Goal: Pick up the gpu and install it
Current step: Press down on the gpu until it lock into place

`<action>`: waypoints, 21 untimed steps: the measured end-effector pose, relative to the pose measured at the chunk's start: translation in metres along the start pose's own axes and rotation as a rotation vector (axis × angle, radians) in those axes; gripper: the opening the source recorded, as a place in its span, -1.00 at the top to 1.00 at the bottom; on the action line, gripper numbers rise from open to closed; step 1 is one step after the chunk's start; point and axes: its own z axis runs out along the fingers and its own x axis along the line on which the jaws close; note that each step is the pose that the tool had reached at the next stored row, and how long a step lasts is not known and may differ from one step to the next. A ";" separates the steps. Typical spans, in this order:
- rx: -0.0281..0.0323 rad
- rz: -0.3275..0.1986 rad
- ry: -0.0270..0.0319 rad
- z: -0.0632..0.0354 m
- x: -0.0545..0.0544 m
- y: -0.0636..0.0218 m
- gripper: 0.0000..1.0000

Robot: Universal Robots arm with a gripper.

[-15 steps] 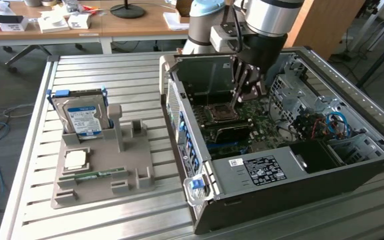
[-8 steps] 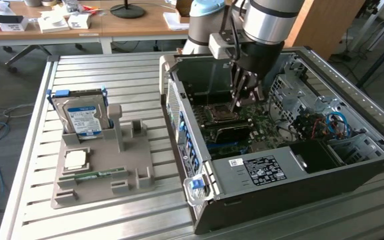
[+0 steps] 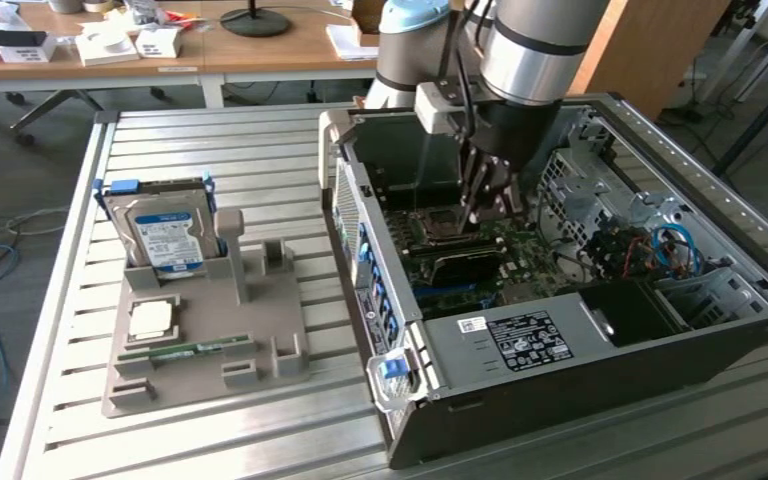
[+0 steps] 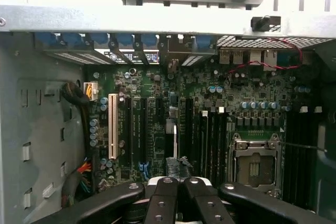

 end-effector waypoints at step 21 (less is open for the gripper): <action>0.0019 0.001 -0.0006 0.0168 -0.006 0.0075 0.79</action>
